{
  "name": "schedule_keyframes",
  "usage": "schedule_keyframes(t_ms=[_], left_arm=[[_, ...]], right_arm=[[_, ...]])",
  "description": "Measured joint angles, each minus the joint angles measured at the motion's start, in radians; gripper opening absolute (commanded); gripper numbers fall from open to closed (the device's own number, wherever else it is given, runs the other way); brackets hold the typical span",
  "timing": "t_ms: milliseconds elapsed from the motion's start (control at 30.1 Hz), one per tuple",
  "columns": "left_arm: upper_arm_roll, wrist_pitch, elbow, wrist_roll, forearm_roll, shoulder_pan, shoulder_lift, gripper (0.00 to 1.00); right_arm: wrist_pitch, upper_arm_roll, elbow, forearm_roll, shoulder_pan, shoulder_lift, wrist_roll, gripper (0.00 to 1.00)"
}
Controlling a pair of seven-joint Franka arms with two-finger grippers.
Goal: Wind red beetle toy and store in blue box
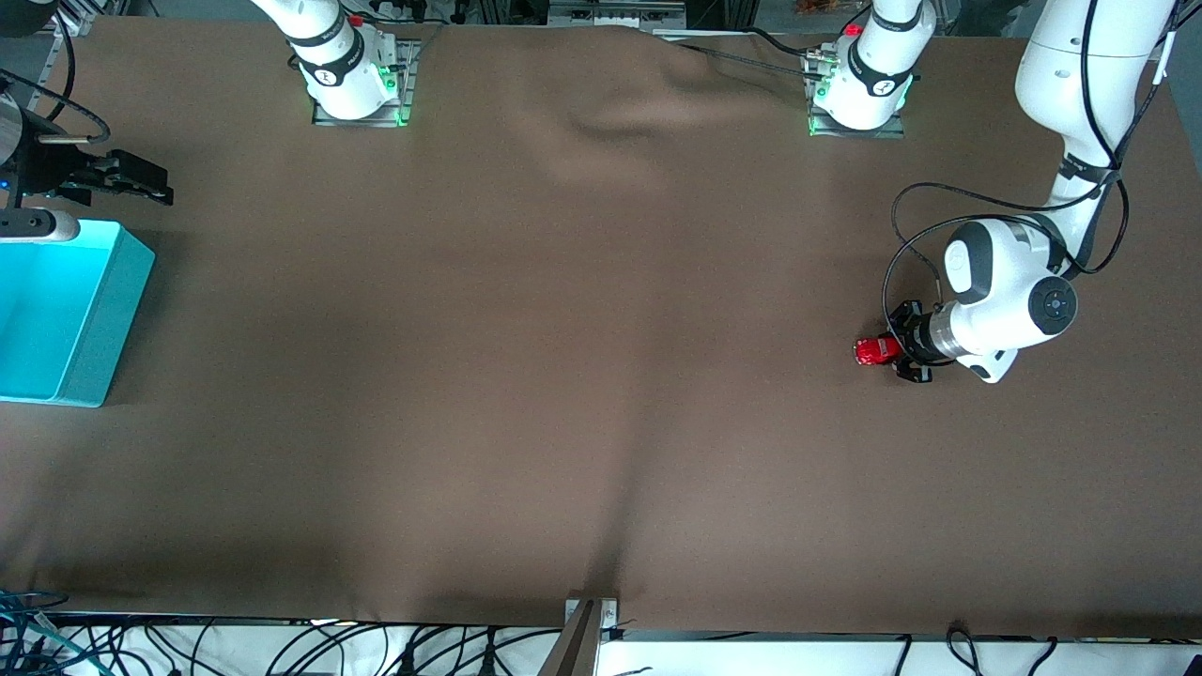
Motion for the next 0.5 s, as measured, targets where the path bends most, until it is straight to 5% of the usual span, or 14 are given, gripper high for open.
schedule_keyframes(t_ms=[499], left_arm=[[0.006, -0.004, 0.000, 0.052, 0.000, 0.051, 0.000, 0.00]], right_arm=[[0.000, 0.000, 0.000, 0.000, 0.000, 0.001, 0.000, 1.00]])
